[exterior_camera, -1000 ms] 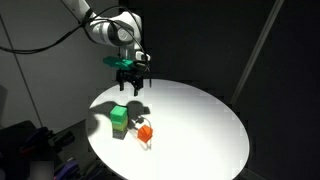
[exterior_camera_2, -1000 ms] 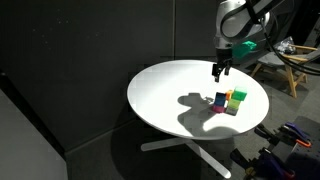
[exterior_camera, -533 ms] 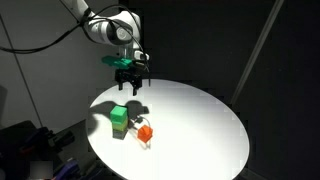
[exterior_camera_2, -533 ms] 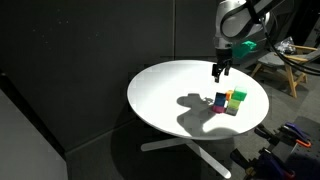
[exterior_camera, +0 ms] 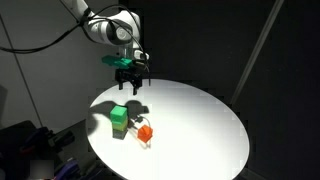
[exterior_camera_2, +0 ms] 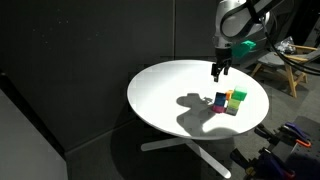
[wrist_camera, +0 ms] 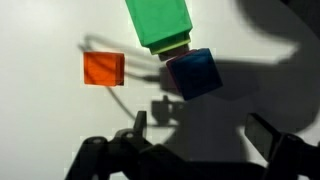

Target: Put the orange building block on the table

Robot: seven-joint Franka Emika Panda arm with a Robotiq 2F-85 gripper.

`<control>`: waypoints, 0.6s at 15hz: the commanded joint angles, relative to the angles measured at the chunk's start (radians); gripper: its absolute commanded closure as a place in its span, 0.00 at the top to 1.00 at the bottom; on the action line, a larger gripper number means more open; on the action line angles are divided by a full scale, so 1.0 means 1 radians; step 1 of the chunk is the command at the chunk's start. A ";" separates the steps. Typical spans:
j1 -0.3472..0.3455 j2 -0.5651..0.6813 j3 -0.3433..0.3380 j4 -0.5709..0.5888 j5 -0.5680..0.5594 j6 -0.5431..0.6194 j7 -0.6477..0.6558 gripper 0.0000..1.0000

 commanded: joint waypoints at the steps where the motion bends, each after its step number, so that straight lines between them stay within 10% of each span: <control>1: -0.004 -0.041 0.013 -0.017 0.007 0.027 -0.017 1.00; 9: 0.000 -0.136 0.028 -0.057 0.016 0.017 -0.012 1.00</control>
